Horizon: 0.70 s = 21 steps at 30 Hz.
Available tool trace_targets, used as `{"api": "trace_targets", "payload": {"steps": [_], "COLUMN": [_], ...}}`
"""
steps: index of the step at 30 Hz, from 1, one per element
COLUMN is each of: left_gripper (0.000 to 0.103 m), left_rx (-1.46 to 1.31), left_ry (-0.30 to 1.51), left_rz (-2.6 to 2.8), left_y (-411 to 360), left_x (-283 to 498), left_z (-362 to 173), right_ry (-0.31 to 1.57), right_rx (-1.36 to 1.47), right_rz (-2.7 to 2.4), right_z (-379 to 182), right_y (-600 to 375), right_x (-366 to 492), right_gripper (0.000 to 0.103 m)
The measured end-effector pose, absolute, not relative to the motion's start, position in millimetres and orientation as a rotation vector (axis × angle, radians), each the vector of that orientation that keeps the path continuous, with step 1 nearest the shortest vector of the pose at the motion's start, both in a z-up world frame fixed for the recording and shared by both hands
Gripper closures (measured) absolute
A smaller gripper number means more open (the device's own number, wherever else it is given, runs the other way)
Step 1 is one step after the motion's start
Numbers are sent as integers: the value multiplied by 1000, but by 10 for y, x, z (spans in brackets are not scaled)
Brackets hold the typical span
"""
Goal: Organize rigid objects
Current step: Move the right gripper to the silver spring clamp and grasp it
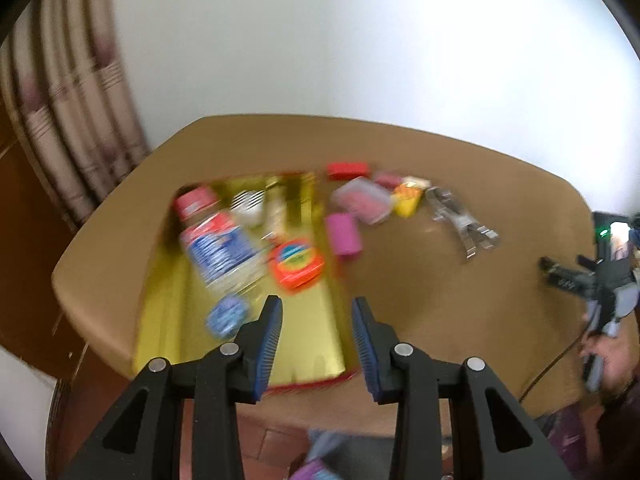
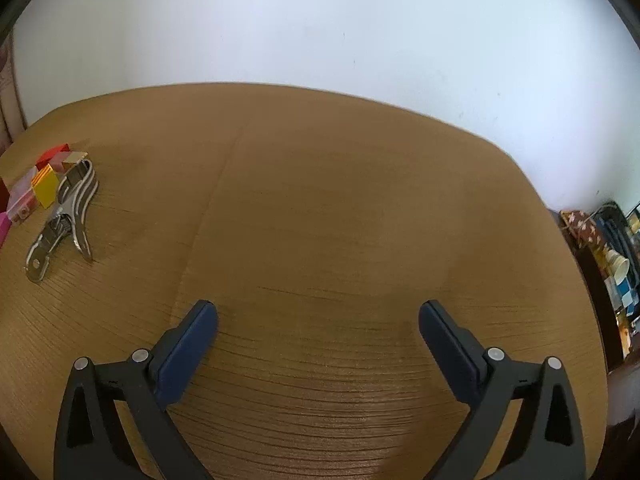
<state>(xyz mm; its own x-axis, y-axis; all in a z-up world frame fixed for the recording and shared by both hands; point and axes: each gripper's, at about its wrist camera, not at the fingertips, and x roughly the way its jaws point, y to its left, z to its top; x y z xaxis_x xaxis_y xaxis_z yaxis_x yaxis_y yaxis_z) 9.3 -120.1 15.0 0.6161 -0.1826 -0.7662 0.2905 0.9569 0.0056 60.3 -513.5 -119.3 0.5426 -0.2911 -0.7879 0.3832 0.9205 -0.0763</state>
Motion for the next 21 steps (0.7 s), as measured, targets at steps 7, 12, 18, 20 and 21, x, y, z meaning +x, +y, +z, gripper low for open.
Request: {"api": "trace_targets", "payload": {"steps": [7, 12, 18, 20, 21], "left_gripper": [67, 66, 66, 66, 66], "left_rx": [114, 182, 203, 196, 189], "left_ry": [864, 894, 897, 898, 899], "left_rz": [-305, -319, -311, -306, -303], "left_y": [-1610, -1747, -1620, -1554, -1519], "left_x": [262, 155, 136, 166, 178], "left_z": [275, 156, 91, 96, 102], "right_ry": [843, 837, 933, 979, 1013], "right_rx": [261, 178, 37, 6, -5], "right_rz": [-198, 29, 98, 94, 93], "right_z": [-1052, -710, -717, -795, -861], "right_y": [-5193, -4666, -4032, -3870, -3829], "right_x": [583, 1025, 1609, 1809, 1901], "right_gripper": [4, 8, 12, 24, 27]}}
